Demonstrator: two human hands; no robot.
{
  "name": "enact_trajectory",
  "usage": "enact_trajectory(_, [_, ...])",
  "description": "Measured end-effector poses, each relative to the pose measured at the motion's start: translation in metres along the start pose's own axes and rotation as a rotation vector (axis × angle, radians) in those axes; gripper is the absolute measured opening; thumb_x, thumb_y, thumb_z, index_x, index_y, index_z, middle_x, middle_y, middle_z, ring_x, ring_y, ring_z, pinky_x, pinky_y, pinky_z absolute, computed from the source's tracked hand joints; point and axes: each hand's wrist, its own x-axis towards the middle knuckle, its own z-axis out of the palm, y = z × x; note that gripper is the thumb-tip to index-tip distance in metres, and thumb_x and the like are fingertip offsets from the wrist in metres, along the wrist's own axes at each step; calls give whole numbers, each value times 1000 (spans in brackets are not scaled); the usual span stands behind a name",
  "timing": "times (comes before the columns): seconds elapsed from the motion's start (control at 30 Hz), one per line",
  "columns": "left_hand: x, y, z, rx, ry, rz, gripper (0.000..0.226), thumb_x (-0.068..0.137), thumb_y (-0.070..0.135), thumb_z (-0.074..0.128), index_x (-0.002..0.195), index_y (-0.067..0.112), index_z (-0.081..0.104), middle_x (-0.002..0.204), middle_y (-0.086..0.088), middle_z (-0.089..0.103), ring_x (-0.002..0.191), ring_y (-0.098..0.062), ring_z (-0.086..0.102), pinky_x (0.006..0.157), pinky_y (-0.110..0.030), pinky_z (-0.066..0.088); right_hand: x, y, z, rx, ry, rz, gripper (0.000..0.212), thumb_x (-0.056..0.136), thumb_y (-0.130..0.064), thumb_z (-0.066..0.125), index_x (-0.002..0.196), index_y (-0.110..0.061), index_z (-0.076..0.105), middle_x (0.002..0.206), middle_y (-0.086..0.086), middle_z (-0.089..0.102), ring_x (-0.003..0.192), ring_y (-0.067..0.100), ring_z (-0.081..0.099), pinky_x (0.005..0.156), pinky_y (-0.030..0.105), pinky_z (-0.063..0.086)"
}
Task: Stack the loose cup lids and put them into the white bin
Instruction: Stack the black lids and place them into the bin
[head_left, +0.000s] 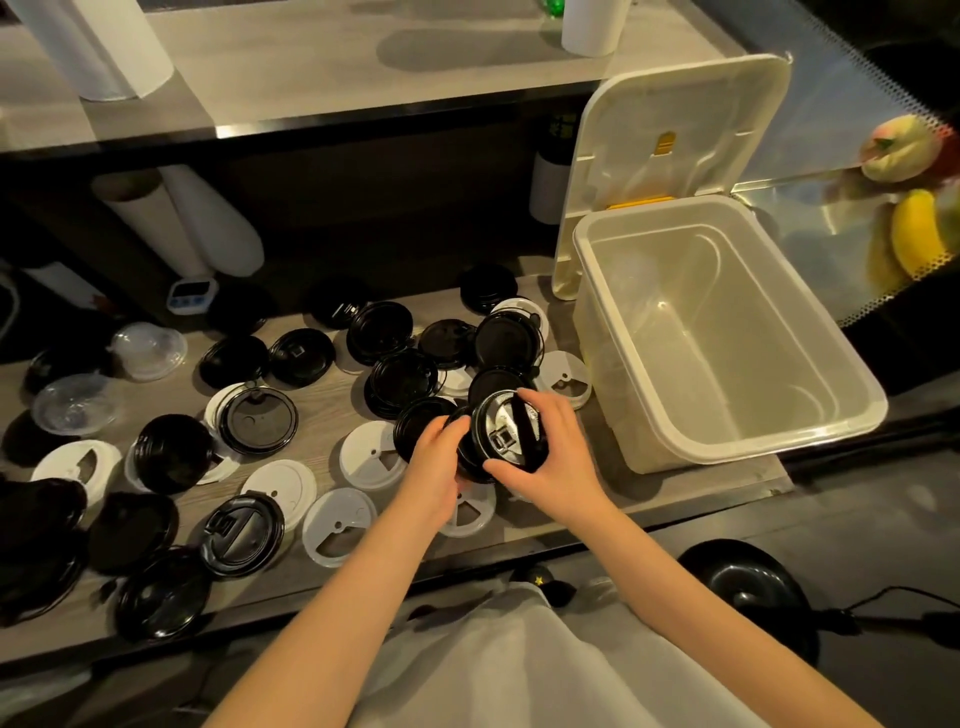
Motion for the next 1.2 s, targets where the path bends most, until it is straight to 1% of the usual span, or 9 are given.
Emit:
enact_trajectory(0.1, [-3, 2, -2, -185, -22, -98, 38, 101, 36, 33, 102, 12, 62, 95, -9, 67, 86, -20, 63, 69, -32, 49, 3, -1, 6, -49, -89, -45, 82, 64, -53, 68, 136, -24, 41, 131, -10, 42, 124, 1, 38, 101, 14, 32])
enact_trajectory(0.23, [-4, -1, -15, -199, -40, -123, 43, 99, 43, 34, 111, 13, 62, 103, -9, 69, 94, -20, 64, 73, -33, 51, 6, -3, 14, -87, -169, -129, 82, 66, -43, 77, 137, -21, 42, 138, -6, 42, 130, 7, 36, 107, 23, 32])
enact_trajectory(0.37, [-7, -6, -30, -124, -65, -41, 22, 96, 15, 45, 112, 13, 59, 104, -9, 65, 95, -20, 63, 73, -32, 51, 8, 0, 21, -133, -281, -165, 89, 64, -48, 76, 141, -22, 39, 146, 0, 37, 137, 13, 31, 112, 29, 29])
enact_trajectory(0.53, [-11, -9, -51, -77, -22, -28, 25, 92, -1, 45, 110, 10, 58, 102, -14, 64, 92, -24, 63, 72, -35, 51, 8, 2, 30, -110, -427, -148, 88, 67, -44, 80, 142, -31, 34, 150, -3, 33, 141, 10, 27, 113, 29, 28])
enact_trajectory(0.67, [-7, -5, -77, -139, 131, 11, 29, 91, -4, 45, 117, 6, 54, 109, -17, 61, 92, -23, 61, 69, -34, 50, 11, 0, 36, -205, -408, -144, 71, 78, -34, 75, 140, -23, 41, 138, -6, 47, 126, 6, 43, 101, 18, 35])
enact_trajectory(0.77, [-7, 5, -102, -215, 239, 76, 26, 90, -7, 47, 106, 12, 54, 100, -10, 62, 89, -21, 60, 77, -37, 50, 16, -2, 40, -250, -293, -87, 44, 86, -24, 66, 128, -18, 55, 120, -1, 60, 113, 13, 55, 93, 26, 45])
enact_trajectory(0.87, [-9, 11, -117, -237, 280, 126, 23, 89, -8, 48, 96, 13, 55, 94, -8, 63, 85, -19, 61, 73, -34, 50, 18, -1, 38, -220, -211, -7, 27, 87, -12, 63, 114, -13, 63, 97, -1, 65, 92, 15, 62, 82, 30, 51])
enact_trajectory(0.97, [-8, 12, -129, -282, 336, 157, 24, 88, -10, 49, 94, 12, 57, 90, -8, 64, 83, -20, 62, 69, -35, 51, 18, -6, 44, -247, -238, 11, 23, 89, -12, 60, 111, -12, 64, 89, -4, 63, 82, 11, 60, 74, 24, 49])
enact_trajectory(1.2, [-21, 18, -175, -308, 420, 247, 29, 88, -6, 52, 112, 11, 53, 96, -6, 64, 84, -16, 64, 61, -29, 56, 21, -40, 101, -297, -394, -131, 21, 87, -12, 60, 107, -13, 66, 93, 1, 67, 84, 16, 62, 77, 36, 52])
